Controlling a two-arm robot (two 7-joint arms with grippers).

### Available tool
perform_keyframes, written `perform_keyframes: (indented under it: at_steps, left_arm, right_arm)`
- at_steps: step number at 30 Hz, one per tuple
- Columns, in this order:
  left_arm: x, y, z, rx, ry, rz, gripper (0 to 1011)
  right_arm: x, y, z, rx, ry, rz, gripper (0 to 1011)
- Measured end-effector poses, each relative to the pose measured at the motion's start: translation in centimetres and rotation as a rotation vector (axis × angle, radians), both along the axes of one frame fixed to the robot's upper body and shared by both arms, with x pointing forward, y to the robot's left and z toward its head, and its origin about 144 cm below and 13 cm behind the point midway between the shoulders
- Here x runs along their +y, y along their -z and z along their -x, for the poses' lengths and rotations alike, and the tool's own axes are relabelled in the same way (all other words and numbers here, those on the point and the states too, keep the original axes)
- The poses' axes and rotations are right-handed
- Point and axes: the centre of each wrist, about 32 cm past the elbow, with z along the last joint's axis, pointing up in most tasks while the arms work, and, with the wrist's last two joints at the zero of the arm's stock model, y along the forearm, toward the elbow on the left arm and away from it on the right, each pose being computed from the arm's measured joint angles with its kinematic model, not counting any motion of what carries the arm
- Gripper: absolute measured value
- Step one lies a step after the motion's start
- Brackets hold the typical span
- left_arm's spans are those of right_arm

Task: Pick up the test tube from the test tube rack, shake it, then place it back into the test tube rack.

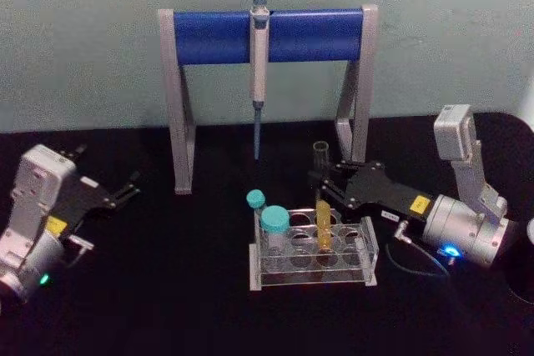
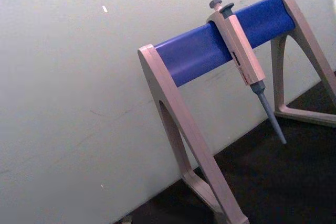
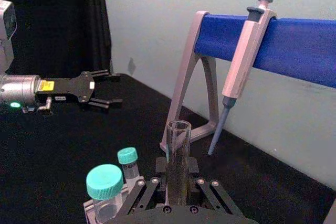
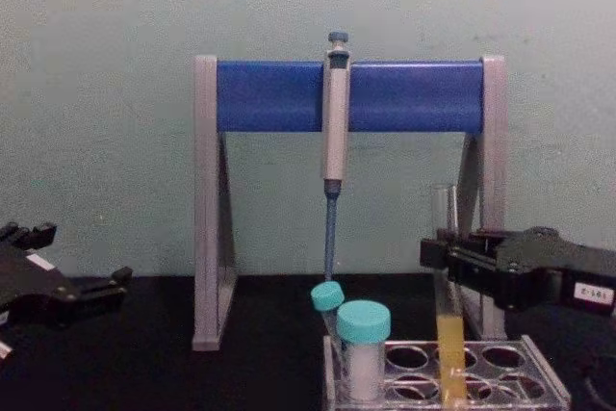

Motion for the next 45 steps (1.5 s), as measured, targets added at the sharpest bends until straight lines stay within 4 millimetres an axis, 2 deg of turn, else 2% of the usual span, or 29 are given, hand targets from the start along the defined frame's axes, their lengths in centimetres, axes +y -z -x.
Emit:
perform_keyframes:
  at_steps: [35, 40, 45]
  left_arm:
    - [0.0, 0.0, 0.0, 0.0, 0.0, 0.0, 1001]
    - [0.0, 0.0, 0.0, 0.0, 0.0, 0.0, 1001]
    - [0.0, 0.0, 0.0, 0.0, 0.0, 0.0, 1001]
  right_arm:
    - [0.09, 0.03, -0.13, 0.021, 0.0, 0.022, 238]
    - [0.09, 0.04, -0.12, 0.021, 0.0, 0.022, 356]
    - [0.08, 0.05, -0.11, 0.021, 0.0, 0.022, 537]
